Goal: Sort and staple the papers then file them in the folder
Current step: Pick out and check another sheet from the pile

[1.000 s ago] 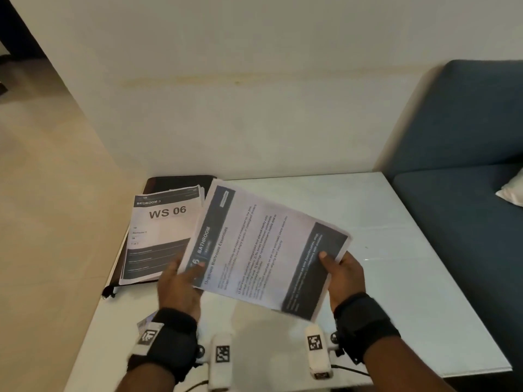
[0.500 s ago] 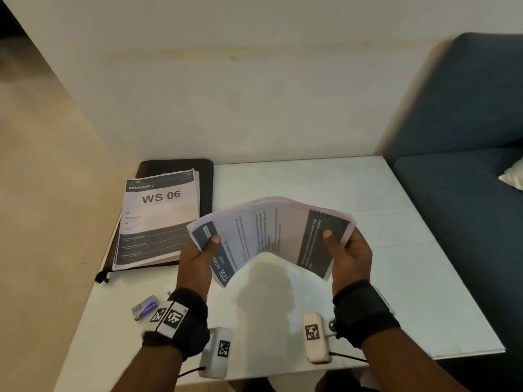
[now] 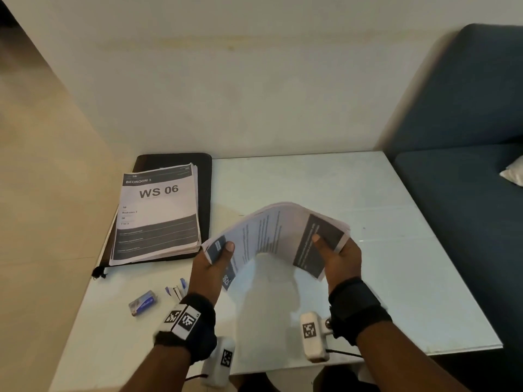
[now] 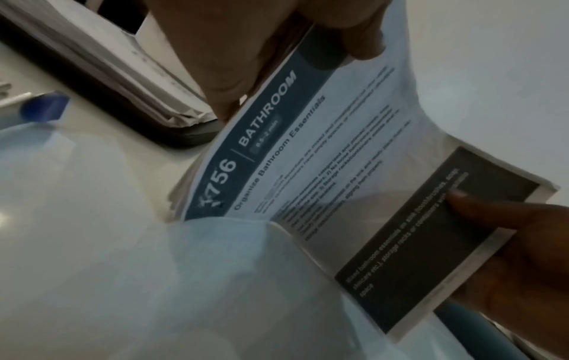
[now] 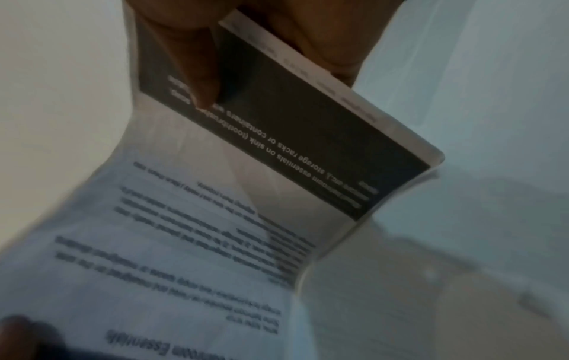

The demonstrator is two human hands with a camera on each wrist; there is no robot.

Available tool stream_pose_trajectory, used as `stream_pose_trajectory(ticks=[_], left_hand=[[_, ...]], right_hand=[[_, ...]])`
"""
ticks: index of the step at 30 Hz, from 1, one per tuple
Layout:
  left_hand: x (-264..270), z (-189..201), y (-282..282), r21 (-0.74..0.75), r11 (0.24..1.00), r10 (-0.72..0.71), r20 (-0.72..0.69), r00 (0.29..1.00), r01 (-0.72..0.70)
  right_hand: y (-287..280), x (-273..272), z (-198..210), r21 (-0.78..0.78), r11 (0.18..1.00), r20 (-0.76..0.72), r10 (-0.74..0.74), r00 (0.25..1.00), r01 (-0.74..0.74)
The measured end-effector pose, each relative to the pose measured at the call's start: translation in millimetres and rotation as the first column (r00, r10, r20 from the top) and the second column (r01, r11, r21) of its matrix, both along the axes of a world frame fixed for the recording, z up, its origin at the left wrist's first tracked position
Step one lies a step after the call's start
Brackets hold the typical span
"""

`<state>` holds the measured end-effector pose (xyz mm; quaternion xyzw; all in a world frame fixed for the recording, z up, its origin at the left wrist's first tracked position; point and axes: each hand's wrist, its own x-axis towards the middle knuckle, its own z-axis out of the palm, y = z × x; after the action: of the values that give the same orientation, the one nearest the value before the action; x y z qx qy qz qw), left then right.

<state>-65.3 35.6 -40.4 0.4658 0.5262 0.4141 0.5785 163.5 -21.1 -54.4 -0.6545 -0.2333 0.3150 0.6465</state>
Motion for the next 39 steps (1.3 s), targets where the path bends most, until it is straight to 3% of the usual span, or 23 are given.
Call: stream_pose_trajectory(ticks=[4,7,10,12,13,15,17,19,20,22,24,26,28,30,32,34,36,39], left_hand=[[-1,-19,-9,-0.105,0.991,-0.096,-0.132,0.987,0.083],[-4,-23,-7,-0.104,0.994,-0.036,-0.149,0.988,0.021],[-7,-4,2,-0.002,1.000,0.025,-0.149,0.989,-0.025],[-8,16,7,0.124,0.992,0.007,-0.247,0.969,0.024],[-9,27,8,0.174,0.982,-0.018,-0.322,0.947,0.078],[-10,45,10,0.227,0.952,-0.079,-0.464,0.882,0.205],[-13,57,12,0.233,0.904,-0.164,-0.585,0.794,0.358],[-15,65,14,0.196,0.840,-0.248,-0.691,0.679,0.506],[-15,68,15,0.166,0.805,-0.284,-0.735,0.616,0.569],[-14,74,16,0.131,0.741,-0.319,-0.793,0.518,0.658],[-16,79,16,0.111,0.720,-0.327,-0.817,0.476,0.685],[-22,82,17,0.093,0.740,-0.344,-0.798,0.494,0.666],[-33,84,21,0.132,0.795,-0.322,-0.735,0.597,0.591],[-45,84,25,0.229,0.856,-0.241,-0.617,0.749,0.464],[-48,80,25,0.264,0.926,-0.157,-0.384,0.910,0.271],[-39,76,19,0.203,0.971,-0.097,-0.138,0.986,0.124],[-27,69,12,0.135,0.989,-0.070,0.025,0.997,0.066],[-18,60,12,0.142,0.987,-0.080,0.032,0.996,0.075]], right_hand=[[-2,1,-17,-0.130,0.991,0.051,0.030,0.998,-0.023],[0,3,-15,-0.126,0.992,0.061,0.038,0.997,-0.030],[6,8,-5,-0.116,0.993,0.065,0.017,0.998,-0.010],[9,13,3,-0.142,0.988,0.055,-0.057,0.997,0.064],[9,16,9,-0.168,0.977,0.128,-0.109,0.986,0.130],[10,18,26,-0.150,0.968,0.454,-0.112,0.884,0.199],[13,12,50,-0.108,0.994,0.742,0.067,0.667,0.020],[18,-5,74,-0.197,0.953,0.852,0.282,0.442,-0.230],[22,-13,81,-0.246,0.918,0.861,0.355,0.365,-0.312],[26,-23,89,-0.281,0.867,0.856,0.421,0.302,-0.412],[26,-27,94,-0.240,0.823,0.821,0.455,0.345,-0.515],[23,-27,93,-0.210,0.820,0.761,0.479,0.438,-0.533],[21,-23,90,-0.166,0.867,0.670,0.448,0.592,-0.469],[19,-17,84,-0.127,0.905,0.532,0.408,0.742,-0.406],[20,-15,80,-0.082,0.921,0.407,0.381,0.830,-0.382],[22,-17,73,-0.036,0.933,0.307,0.350,0.885,-0.357],[21,-24,65,-0.003,0.944,0.247,0.320,0.914,-0.330],[20,-27,57,0.036,0.960,0.184,0.268,0.946,-0.279]])
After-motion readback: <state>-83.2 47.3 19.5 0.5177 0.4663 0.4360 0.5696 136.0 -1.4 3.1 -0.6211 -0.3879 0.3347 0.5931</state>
